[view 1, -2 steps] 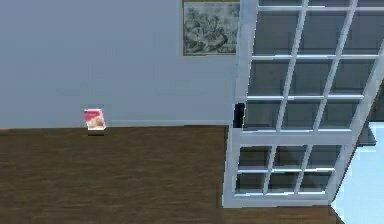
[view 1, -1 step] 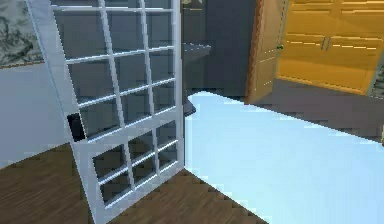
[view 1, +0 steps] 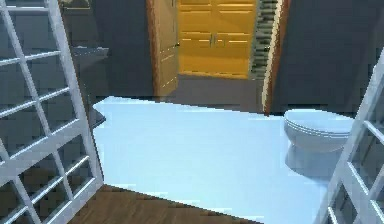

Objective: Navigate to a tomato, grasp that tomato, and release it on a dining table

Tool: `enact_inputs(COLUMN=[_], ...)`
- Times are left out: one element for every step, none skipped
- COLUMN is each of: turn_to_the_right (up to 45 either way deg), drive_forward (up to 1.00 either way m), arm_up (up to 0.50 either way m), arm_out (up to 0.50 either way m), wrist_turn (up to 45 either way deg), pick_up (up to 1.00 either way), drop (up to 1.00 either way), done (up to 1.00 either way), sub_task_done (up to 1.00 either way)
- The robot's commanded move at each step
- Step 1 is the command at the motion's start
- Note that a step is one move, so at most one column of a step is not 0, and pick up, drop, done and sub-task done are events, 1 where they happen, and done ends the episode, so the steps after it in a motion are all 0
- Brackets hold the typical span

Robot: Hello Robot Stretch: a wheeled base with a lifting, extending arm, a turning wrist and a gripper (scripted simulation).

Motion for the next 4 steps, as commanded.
enact_inputs(turn_to_the_right=[0.0,3.0,3.0,0.0], drive_forward=[1.00,0.00,0.00,1.00], arm_up=[0.00,0.00,0.00,0.00], arm_out=[0.00,0.00,0.00,0.00], wrist_turn=[0.0,0.0,0.0,0.0], pick_up=[0.00,0.00,0.00,0.00], drop=[0.00,0.00,0.00,0.00], done=[0.00,0.00,0.00,0.00], sub_task_done=[0.00,0.00,0.00,0.00])
